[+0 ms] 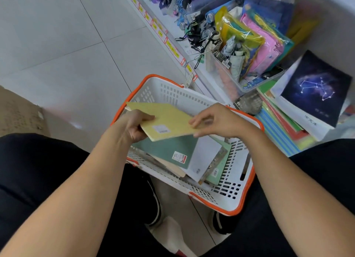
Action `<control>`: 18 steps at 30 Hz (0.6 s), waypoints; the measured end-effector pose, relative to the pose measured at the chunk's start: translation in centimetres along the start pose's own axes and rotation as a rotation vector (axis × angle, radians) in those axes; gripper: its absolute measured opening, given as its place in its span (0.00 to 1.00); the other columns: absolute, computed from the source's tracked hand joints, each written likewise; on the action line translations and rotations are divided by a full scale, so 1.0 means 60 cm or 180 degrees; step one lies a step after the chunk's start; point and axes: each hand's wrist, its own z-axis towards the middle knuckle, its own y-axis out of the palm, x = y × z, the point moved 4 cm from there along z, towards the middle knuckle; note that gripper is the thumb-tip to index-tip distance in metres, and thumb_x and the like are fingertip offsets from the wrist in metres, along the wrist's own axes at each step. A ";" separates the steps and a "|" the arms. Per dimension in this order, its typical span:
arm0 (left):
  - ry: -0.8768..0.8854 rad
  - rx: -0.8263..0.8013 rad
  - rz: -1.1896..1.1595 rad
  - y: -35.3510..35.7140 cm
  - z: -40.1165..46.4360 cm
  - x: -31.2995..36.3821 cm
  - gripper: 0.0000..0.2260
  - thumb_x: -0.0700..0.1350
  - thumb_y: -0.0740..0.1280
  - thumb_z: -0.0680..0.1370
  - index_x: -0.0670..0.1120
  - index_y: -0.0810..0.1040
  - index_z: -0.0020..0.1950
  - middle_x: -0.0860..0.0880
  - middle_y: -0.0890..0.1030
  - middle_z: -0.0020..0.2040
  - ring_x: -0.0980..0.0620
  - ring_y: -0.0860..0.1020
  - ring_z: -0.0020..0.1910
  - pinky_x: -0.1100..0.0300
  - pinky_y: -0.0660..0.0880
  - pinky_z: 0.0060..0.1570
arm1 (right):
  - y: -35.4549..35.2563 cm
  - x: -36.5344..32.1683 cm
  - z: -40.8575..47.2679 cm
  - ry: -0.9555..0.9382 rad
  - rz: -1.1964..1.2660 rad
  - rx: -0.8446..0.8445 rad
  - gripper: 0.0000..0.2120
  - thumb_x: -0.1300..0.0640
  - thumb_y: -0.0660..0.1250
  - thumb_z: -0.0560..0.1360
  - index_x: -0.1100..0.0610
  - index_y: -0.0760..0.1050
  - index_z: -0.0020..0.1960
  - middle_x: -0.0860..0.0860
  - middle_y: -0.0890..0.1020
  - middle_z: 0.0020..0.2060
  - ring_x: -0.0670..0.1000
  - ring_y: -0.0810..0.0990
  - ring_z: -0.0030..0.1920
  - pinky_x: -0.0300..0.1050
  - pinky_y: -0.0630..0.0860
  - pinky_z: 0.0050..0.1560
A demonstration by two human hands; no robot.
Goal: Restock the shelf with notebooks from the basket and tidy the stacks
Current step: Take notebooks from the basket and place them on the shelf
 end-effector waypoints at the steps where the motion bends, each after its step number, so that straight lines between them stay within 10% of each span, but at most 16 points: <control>1: 0.0115 0.0118 0.0318 -0.002 -0.005 0.004 0.11 0.31 0.56 0.80 0.38 0.72 0.60 0.39 0.81 0.44 0.42 0.81 0.41 0.45 0.76 0.48 | -0.003 0.024 0.000 0.0395 0.0393 -0.0179 0.17 0.59 0.80 0.67 0.55 0.83 0.55 0.48 0.84 0.55 0.44 0.81 0.58 0.42 0.76 0.62; 7: 0.1305 0.1042 0.1654 -0.007 -0.024 0.055 0.08 0.30 0.63 0.77 0.42 0.72 0.43 0.48 0.76 0.36 0.53 0.75 0.31 0.63 0.74 0.22 | 0.123 0.216 0.012 0.2653 0.1823 0.0547 0.30 0.54 0.73 0.75 0.62 0.65 0.72 0.58 0.72 0.68 0.58 0.73 0.66 0.51 0.76 0.60; 11: 0.1264 0.0803 0.1244 -0.007 -0.011 0.037 0.11 0.29 0.62 0.78 0.44 0.75 0.53 0.50 0.77 0.38 0.55 0.78 0.29 0.66 0.73 0.20 | 0.184 0.252 0.028 0.2823 0.2372 0.0890 0.16 0.56 0.72 0.76 0.62 0.75 0.60 0.57 0.78 0.58 0.54 0.76 0.57 0.53 0.76 0.56; 15: 0.0895 0.0680 0.0886 -0.024 0.004 0.019 0.16 0.29 0.62 0.78 0.41 0.74 0.63 0.43 0.80 0.51 0.47 0.80 0.39 0.51 0.76 0.39 | 0.196 0.245 0.046 0.2838 0.2733 0.0744 0.16 0.55 0.72 0.75 0.58 0.74 0.59 0.57 0.78 0.57 0.55 0.76 0.60 0.58 0.75 0.61; 18: 0.0965 0.0835 0.1065 -0.038 0.009 0.017 0.15 0.28 0.61 0.78 0.45 0.74 0.59 0.46 0.80 0.43 0.49 0.79 0.36 0.57 0.76 0.31 | 0.202 0.245 0.055 0.2894 0.2773 0.0701 0.13 0.54 0.72 0.75 0.57 0.75 0.57 0.56 0.79 0.56 0.54 0.77 0.56 0.57 0.75 0.59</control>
